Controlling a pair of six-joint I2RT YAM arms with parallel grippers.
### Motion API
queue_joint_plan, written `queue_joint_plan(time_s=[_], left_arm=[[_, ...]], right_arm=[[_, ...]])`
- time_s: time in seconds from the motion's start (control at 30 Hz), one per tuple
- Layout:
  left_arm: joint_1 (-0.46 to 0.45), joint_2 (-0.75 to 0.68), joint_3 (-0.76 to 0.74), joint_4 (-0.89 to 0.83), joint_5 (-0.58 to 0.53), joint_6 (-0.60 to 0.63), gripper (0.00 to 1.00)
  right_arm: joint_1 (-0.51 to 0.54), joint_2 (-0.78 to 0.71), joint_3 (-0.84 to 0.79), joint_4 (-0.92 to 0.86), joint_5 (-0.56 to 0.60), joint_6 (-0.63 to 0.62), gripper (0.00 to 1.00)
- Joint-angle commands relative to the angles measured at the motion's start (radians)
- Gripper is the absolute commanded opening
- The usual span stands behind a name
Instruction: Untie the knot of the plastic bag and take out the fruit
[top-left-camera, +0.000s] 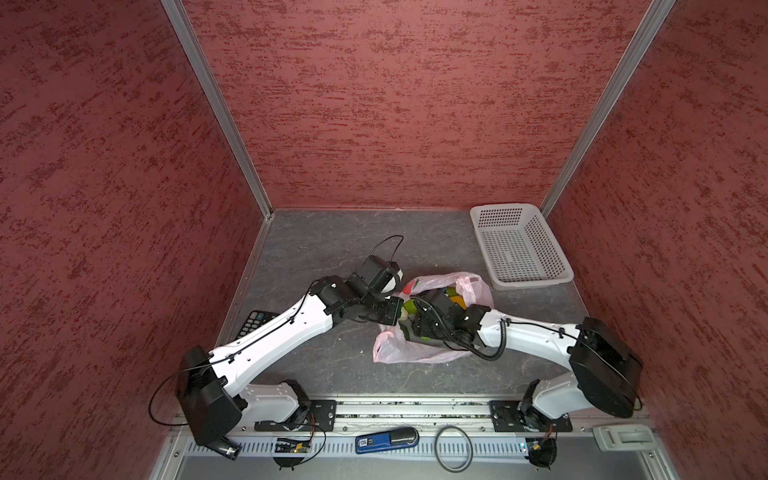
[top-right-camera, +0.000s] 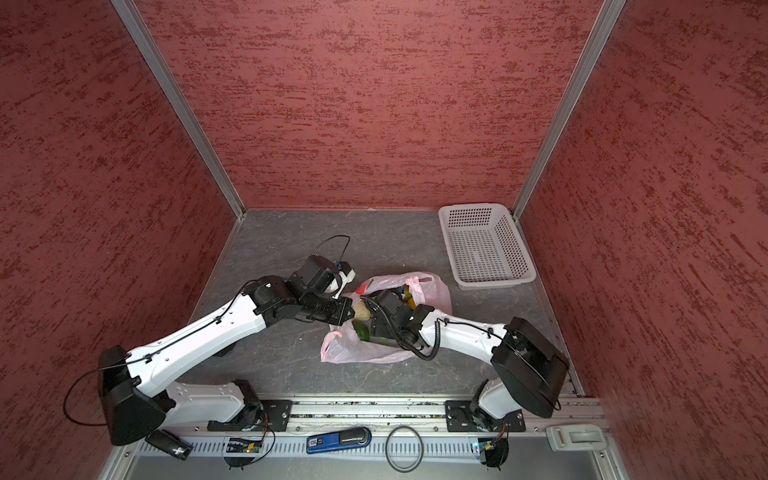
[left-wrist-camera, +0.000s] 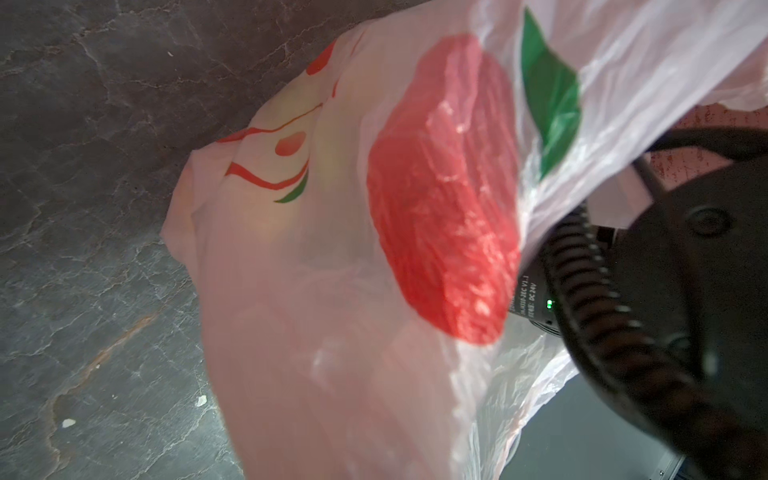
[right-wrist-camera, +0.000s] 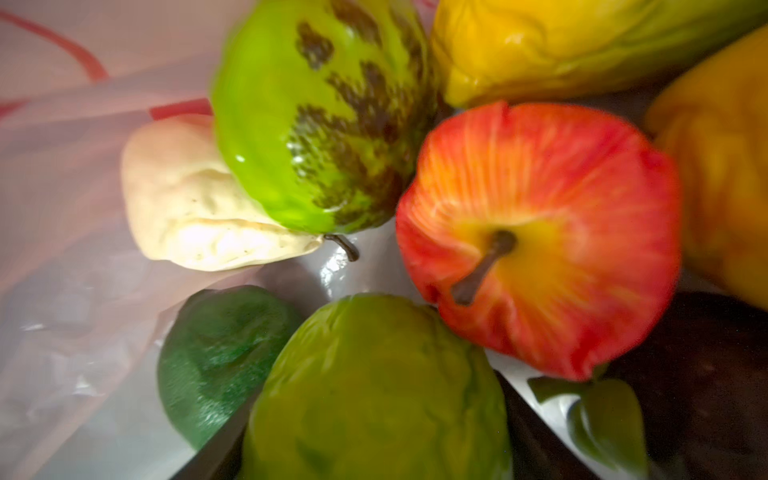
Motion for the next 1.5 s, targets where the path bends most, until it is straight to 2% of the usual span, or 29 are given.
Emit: queue_joint_plan(time_s=[0.0,0.37,0.97,1.13,1.3,1.47], left_arm=[[0.003,0.008,0.016,-0.017,-0.009,0.012,0.0],[0.005,0.019,0.012,0.042,-0.029,-0.01,0.0],[0.013,0.028,0.031,0.059,-0.054,-0.017,0.0],[0.018,0.03,0.037,0.061,-0.056,-0.015,0.0],[0.017,0.03,0.035,0.061,-0.053,-0.014,0.0],[0.01,0.024,0.033,0.056,-0.055,-0.017,0.0]], right_arm=[[-0.005,-0.018,0.036,-0.019,-0.006,-0.012,0.45],[0.021,-0.156,0.122,-0.132,-0.009,-0.042,0.43],[0.075,-0.225,0.375,-0.394,-0.082,-0.087,0.42],[0.074,-0.247,0.455,-0.445,-0.066,-0.093,0.42],[0.035,-0.257,0.561,-0.475,-0.036,-0.119,0.43],[-0.079,-0.246,0.678,-0.469,-0.09,-0.178,0.43]])
